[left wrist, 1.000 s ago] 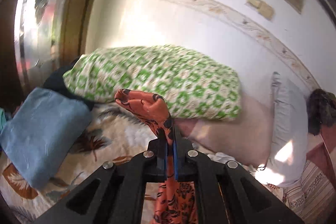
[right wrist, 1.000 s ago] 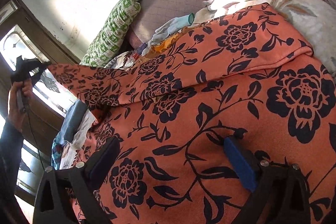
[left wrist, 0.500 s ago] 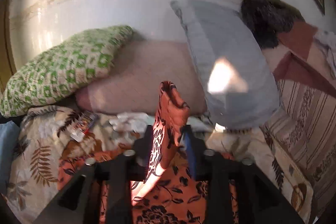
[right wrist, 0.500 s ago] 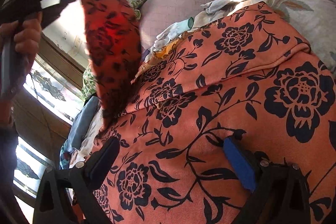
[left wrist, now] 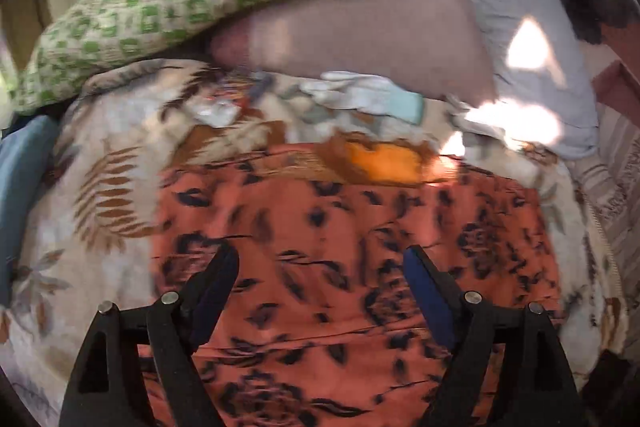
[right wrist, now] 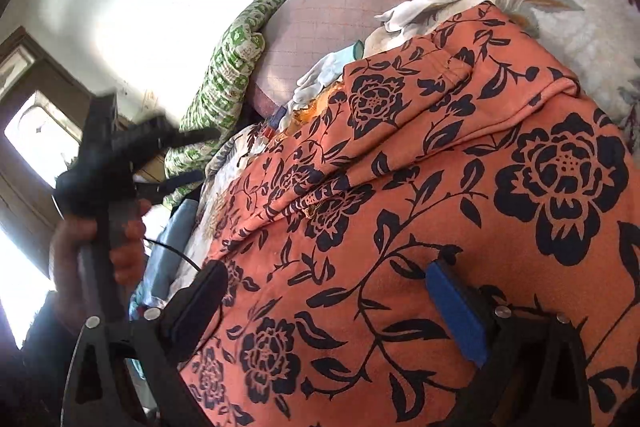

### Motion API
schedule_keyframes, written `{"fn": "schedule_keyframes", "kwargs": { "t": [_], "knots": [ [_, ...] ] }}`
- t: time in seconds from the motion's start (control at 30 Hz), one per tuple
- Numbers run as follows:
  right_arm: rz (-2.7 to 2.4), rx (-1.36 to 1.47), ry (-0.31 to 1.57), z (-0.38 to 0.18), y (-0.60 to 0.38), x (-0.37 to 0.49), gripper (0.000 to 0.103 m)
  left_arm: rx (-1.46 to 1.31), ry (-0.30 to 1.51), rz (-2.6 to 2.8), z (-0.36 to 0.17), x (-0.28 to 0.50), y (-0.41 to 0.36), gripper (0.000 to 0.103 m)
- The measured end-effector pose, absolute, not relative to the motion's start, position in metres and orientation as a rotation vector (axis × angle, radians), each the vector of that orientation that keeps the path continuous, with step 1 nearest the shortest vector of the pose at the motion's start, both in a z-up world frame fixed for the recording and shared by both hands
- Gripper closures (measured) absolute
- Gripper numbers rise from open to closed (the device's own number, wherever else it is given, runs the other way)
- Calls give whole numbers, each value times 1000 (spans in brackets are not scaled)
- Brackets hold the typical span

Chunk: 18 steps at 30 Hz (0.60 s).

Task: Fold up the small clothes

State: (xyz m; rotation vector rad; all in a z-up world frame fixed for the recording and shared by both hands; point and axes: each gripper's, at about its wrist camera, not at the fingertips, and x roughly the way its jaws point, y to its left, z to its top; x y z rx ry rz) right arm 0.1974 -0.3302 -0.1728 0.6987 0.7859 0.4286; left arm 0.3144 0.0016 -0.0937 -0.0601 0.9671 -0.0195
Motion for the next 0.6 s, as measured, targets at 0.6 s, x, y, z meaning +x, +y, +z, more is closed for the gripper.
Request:
{"fn": "schedule_keyframes", "kwargs": {
  "t": [0.6],
  "knots": [
    [173,1008,972,-170,-400,360,15,-159,966,172,-185,298,97,9]
  ]
}}
